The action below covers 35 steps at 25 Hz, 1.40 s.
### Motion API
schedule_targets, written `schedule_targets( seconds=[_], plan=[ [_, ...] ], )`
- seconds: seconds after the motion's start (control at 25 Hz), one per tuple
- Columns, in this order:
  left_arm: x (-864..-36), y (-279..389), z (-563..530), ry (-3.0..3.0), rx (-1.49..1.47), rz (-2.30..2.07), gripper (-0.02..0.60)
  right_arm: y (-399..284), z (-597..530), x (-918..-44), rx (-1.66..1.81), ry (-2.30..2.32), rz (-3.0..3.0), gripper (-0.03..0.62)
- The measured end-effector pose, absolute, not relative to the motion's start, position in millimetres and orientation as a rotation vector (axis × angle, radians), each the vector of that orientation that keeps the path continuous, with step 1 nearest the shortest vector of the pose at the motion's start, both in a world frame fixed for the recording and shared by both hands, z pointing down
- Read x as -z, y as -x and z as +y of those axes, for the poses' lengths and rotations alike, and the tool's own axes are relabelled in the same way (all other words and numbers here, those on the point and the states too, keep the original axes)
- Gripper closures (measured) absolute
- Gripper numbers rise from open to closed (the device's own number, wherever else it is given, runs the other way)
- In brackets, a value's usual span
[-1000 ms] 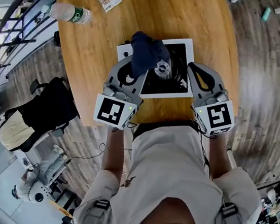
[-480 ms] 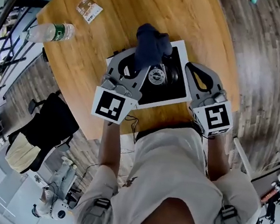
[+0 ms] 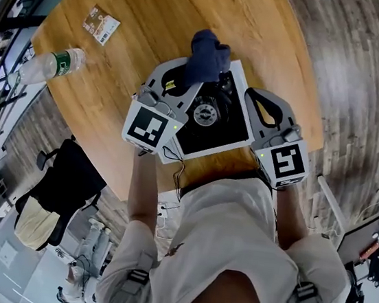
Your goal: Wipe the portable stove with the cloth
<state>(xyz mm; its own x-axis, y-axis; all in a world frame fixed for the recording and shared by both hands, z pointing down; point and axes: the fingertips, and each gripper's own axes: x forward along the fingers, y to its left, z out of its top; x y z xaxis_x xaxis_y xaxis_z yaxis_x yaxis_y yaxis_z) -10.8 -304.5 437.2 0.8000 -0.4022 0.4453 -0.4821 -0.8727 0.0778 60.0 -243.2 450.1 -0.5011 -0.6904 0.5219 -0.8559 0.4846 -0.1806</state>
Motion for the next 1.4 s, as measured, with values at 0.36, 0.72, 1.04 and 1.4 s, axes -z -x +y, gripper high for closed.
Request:
schedule_targets(
  seconds=[0.36, 0.72, 1.04, 1.4],
  plan=[
    [-486, -2, -311, -2.818, -0.737, -0.493, 0.518, -50, -259, -476, -0.636, -1.265, -2.336, 0.574],
    [-542, -17, -299, -2.788, -0.972, -0.229, 0.518, -43, -265, -488, -0.672, -1.236, -2.326, 0.574],
    [-570, -19, -289, -2.735, -1.132, -0.118, 0.519, -47, -260, -494, -0.682, -1.228, -2.304, 0.574],
    [-574, -4, -280, -2.75, -1.309, -0.073, 0.52, -44, -257, -490, -0.668, -1.227, -2.304, 0.574]
  ],
)
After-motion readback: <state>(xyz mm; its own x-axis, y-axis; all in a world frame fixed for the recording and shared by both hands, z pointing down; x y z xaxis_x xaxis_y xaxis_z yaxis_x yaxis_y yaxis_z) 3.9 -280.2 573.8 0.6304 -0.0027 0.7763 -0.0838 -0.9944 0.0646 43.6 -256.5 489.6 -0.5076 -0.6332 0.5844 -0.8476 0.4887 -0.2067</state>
